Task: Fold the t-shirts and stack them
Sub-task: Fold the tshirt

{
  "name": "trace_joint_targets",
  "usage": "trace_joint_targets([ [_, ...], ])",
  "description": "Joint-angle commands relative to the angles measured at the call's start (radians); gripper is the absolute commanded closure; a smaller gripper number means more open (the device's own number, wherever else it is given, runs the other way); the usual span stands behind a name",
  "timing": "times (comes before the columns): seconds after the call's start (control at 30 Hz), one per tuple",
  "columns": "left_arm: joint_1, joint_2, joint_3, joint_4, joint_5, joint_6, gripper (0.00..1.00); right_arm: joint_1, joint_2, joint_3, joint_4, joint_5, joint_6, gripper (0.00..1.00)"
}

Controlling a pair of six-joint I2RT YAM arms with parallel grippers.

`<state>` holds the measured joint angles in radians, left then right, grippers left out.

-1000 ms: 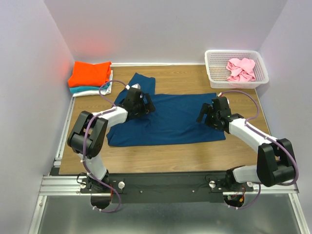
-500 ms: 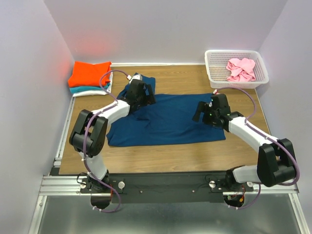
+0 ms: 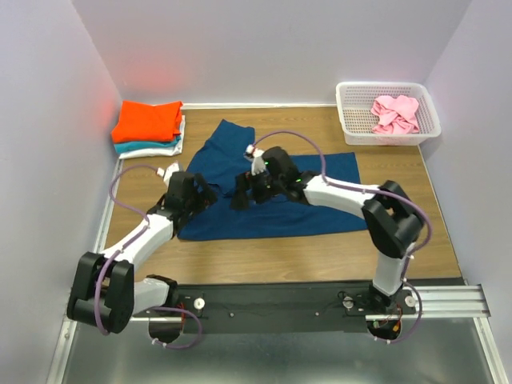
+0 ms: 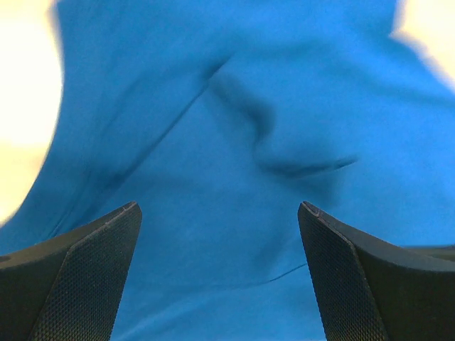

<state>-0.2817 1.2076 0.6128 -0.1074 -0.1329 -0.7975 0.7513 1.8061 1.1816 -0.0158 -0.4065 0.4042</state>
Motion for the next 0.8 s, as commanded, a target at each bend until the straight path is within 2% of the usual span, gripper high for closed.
trace_joint_targets([
  [0.0,0.041,-0.059,-0.125,-0.034,0.058,-0.094,0.02,0.051,0.135,0.145,0.054,-0.052,-0.070,0.00],
  [0.13,0.065,-0.085,-0.154,-0.067,0.044,-0.098,0.02,0.080,0.254,0.237,0.053,-0.091,-0.134,0.00],
  [0.2,0.075,-0.085,-0.165,-0.075,0.038,-0.098,0.02,0.079,0.303,0.265,0.051,-0.016,-0.105,0.00],
  [0.37,0.095,-0.048,-0.185,-0.054,0.072,-0.080,0.02,0.080,0.377,0.318,0.056,0.006,-0.091,0.00],
  [0.77,0.102,-0.025,-0.180,-0.044,0.087,-0.052,0.02,0.062,0.460,0.421,0.059,0.366,-0.061,0.00],
])
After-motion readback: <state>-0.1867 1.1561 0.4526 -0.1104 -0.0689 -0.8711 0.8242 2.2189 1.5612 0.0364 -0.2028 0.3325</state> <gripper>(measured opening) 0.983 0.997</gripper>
